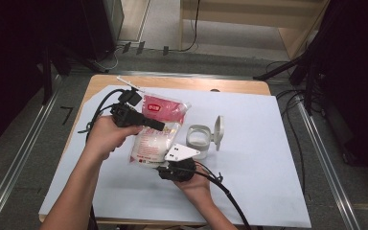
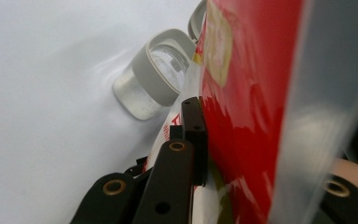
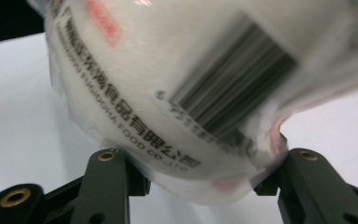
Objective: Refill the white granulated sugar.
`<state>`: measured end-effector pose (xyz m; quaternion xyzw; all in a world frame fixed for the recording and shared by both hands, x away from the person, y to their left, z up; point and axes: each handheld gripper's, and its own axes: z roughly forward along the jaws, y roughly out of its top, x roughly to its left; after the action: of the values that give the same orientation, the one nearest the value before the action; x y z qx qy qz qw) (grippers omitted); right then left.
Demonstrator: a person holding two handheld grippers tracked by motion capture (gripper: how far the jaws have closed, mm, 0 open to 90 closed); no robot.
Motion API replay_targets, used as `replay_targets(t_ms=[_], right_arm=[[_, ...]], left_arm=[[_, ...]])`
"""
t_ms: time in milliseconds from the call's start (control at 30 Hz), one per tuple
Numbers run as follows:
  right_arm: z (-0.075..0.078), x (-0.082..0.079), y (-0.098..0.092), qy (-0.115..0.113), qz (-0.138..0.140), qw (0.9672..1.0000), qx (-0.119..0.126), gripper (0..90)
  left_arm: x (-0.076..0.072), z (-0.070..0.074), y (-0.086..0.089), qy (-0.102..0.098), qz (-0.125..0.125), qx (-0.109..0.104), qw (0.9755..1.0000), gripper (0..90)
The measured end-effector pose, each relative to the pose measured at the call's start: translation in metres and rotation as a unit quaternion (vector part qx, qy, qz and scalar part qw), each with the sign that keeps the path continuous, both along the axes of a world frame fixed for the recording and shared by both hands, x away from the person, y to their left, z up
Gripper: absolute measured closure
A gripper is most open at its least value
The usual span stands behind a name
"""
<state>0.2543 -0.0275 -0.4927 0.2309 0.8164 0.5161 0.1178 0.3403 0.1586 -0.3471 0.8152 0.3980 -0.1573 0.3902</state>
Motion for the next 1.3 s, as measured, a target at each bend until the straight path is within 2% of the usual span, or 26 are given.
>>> replay_targets(t_ms=[67, 100, 133, 167, 200, 233, 267, 367, 467, 533, 600, 667, 733, 800, 867, 900, 933, 1033, 1133, 1200, 1300], right_arm=[[0.001, 0.000, -0.001, 0.007, -0.004, 1.0000, 0.000, 51.7], [0.003, 0.001, -0.002, 0.013, -0.003, 0.9999, 0.002, 51.9], [0.004, 0.001, -0.002, 0.022, -0.001, 0.9998, 0.004, 52.2], [0.006, 0.002, -0.002, 0.037, 0.006, 0.9993, 0.005, 52.7], [0.008, 0.002, -0.002, 0.042, 0.010, 0.9991, 0.006, 53.4], [0.011, 0.000, -0.002, 0.047, 0.018, 0.9987, 0.008, 56.1], [0.013, -0.001, -0.001, 0.050, 0.023, 0.9984, 0.011, 57.4], [0.020, -0.008, 0.001, 0.052, 0.034, 0.9978, 0.021, 58.8], [0.024, -0.010, 0.002, 0.059, 0.038, 0.9970, 0.034, 58.9], [0.027, -0.011, 0.002, 0.068, 0.042, 0.9959, 0.042, 58.9], [0.028, -0.012, 0.003, 0.067, 0.040, 0.9960, 0.043, 58.9], [0.028, -0.012, 0.002, 0.069, 0.041, 0.9957, 0.046, 58.9], [0.029, -0.013, 0.001, 0.073, 0.041, 0.9954, 0.047, 58.7], [0.029, -0.013, 0.001, 0.076, 0.043, 0.9950, 0.048, 58.2], [0.030, -0.015, 0.003, 0.068, 0.038, 0.9963, 0.036, 54.1], [0.030, -0.016, 0.004, 0.066, 0.037, 0.9966, 0.033, 53.4], [0.030, -0.017, 0.005, 0.062, 0.036, 0.9970, 0.029, 53.5], [0.032, -0.020, 0.007, 0.057, 0.023, 0.9977, 0.028, 53.4], [0.033, -0.019, 0.009, 0.073, 0.018, 0.9968, 0.028, 56.1], [0.032, -0.018, 0.009, 0.085, 0.026, 0.9957, 0.028, 58.9], [0.032, -0.019, 0.010, 0.088, 0.029, 0.9955, 0.022, 59.8]], left_arm=[[0.000, 0.000, -0.002, -0.007, 0.007, -0.007, 0.9999, 90.0], [0.000, 0.001, -0.004, -0.014, 0.008, -0.003, 0.9999, 90.0], [-0.001, 0.001, -0.005, -0.025, 0.010, 0.000, 0.9996, 89.9], [-0.002, 0.002, -0.006, -0.030, 0.009, -0.003, 0.9995, 89.7], [-0.002, 0.002, -0.007, -0.037, 0.008, -0.008, 0.9993, 89.6], [-0.003, 0.004, -0.008, -0.043, 0.006, -0.007, 0.9990, 89.1], [-0.004, 0.005, -0.009, -0.058, 0.003, -0.003, 0.9983, 88.5], [-0.006, 0.010, -0.009, -0.085, -0.013, 0.008, 0.9962, 85.9], [-0.010, 0.011, -0.009, -0.099, -0.026, 0.007, 0.9947, 84.4], [-0.010, 0.011, -0.009, -0.094, -0.025, 0.014, 0.9952, 83.0], [-0.012, 0.012, -0.010, -0.110, -0.036, 0.013, 0.9932, 82.9], [-0.012, 0.012, -0.012, -0.113, -0.035, 0.014, 0.9928, 82.3], [-0.012, 0.012, -0.013, -0.108, -0.031, 0.019, 0.9935, 82.4], [-0.011, 0.012, -0.014, -0.089, -0.014, 0.025, 0.9956, 82.4], [-0.011, 0.012, -0.015, -0.079, -0.007, 0.021, 0.9966, 84.6], [-0.010, 0.012, -0.015, -0.065, 0.005, 0.023, 0.9976, 84.9], [-0.009, 0.011, -0.015, -0.066, 0.007, 0.028, 0.9974, 85.5], [-0.010, 0.012, -0.017, -0.058, 0.013, 0.021, 0.9980, 87.0], [-0.012, 0.012, -0.023, -0.058, 0.003, 0.039, 0.9975, 87.3], [-0.012, 0.010, -0.026, -0.054, -0.002, 0.046, 0.9974, 86.6], [-0.010, 0.007, -0.029, -0.037, -0.009, 0.033, 0.9987, 85.3]])
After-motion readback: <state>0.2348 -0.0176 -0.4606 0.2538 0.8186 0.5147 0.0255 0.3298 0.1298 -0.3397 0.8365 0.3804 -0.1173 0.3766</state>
